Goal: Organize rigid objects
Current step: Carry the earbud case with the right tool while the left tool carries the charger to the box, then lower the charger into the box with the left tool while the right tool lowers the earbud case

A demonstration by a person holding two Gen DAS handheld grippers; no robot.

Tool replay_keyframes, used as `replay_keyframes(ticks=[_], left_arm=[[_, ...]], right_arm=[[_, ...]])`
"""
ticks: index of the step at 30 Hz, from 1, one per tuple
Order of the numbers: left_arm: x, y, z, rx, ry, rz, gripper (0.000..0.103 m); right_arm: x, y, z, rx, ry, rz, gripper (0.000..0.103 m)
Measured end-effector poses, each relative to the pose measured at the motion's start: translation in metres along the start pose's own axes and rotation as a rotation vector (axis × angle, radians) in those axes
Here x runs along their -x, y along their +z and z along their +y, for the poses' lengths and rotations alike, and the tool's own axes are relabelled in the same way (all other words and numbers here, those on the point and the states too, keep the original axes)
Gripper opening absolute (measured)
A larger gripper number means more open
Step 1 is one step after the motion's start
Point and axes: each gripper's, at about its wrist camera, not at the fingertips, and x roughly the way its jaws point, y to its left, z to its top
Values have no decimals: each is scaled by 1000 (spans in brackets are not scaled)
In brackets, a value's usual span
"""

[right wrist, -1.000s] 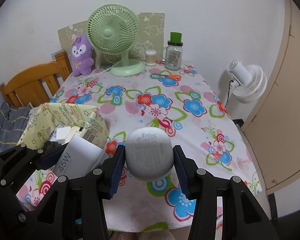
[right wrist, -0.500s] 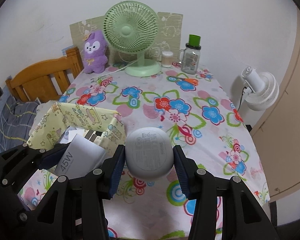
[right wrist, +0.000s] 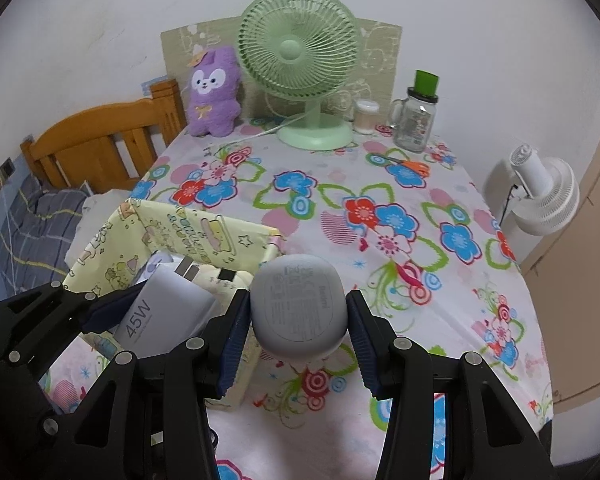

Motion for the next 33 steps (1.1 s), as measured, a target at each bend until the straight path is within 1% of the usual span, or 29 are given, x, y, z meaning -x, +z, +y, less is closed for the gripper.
replay_keyframes(ticks=[18,22,33], left_arm=[[-26,-10,52,62,52,31,48],[-35,-13,59,67,59,50,48],[-56,-20,73,93,53,90,48]], right_arm=[[-37,12,47,95,79,11,52],[-46,11,56,117,86,27,52],[-75,12,68,129,105,89,52]])
